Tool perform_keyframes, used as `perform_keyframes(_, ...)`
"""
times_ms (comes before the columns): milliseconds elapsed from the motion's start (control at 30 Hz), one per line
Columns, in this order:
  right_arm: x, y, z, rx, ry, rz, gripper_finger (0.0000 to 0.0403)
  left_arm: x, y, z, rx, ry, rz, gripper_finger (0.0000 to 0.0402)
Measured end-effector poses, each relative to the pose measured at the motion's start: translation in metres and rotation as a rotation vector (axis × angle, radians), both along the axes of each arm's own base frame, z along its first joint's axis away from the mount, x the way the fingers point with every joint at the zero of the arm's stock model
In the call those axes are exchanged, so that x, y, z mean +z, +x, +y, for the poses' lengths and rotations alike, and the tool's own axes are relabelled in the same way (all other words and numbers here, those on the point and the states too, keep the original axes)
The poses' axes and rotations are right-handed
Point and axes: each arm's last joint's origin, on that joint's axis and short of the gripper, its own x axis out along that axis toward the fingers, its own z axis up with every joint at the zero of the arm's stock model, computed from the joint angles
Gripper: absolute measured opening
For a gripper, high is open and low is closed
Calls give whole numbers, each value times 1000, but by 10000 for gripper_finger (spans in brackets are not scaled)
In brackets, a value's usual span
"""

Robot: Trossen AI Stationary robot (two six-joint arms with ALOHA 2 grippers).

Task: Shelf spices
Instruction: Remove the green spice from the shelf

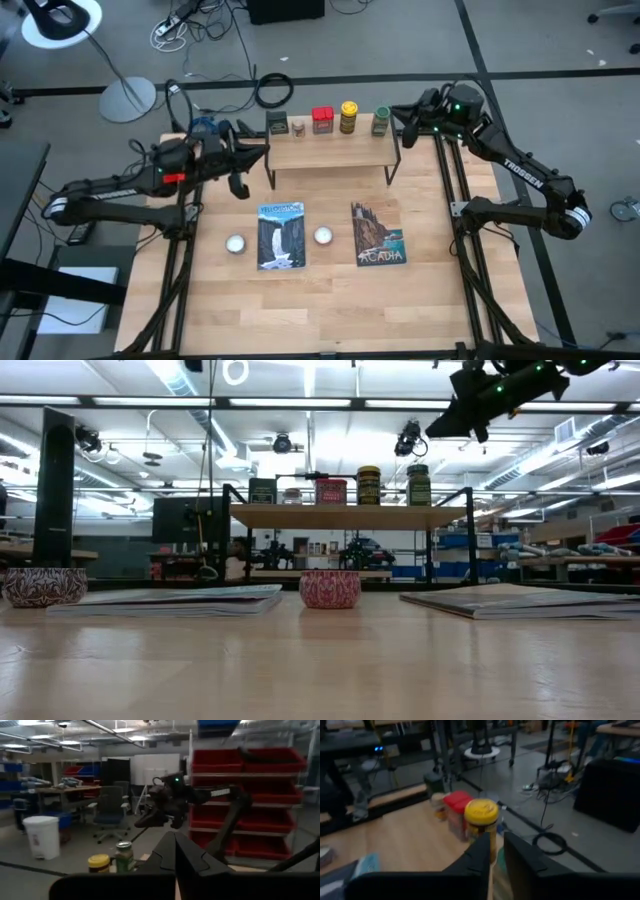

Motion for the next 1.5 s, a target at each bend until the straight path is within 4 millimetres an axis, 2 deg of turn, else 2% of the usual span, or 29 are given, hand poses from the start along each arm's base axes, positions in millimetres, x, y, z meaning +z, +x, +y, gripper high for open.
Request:
perform_keyframes(133, -6, 3, 5, 38, 38, 50, 132, 12, -6, 3, 154, 6, 6, 10)
perform_keyframes(267, -8, 9, 12, 80, 13, 92, 217, 15, -9, 5, 257, 23, 25, 28)
perform_keyframes(467, -5, 16, 17, -49, -108, 148, 352, 11, -9, 7, 307, 13, 58, 63)
perform_keyframes(567, -6, 18, 15, -81, -132, 165, 392, 9, -9, 7, 311, 6, 77, 78)
perform_keyframes(800, -26, 34, -3, -97, -66, 225, 384, 9, -9, 7, 312, 6, 81, 96)
perform_keyframes(933, -39, 42, -14, -164, -41, 268, 393, 9, -9, 7, 311, 4, 80, 97)
perform_keyframes(1200, -58, 55, -32, -164, -11, 293, 388, 6, -8, 7, 312, 2, 112, 97)
perform_keyframes(1333, -64, 58, -36, -167, 1, 306, 359, 5, -8, 7, 313, 2, 125, 97)
perform_keyframes(1500, -64, 59, -37, -167, -4, 299, 275, 4, -8, 7, 313, 2, 129, 97)
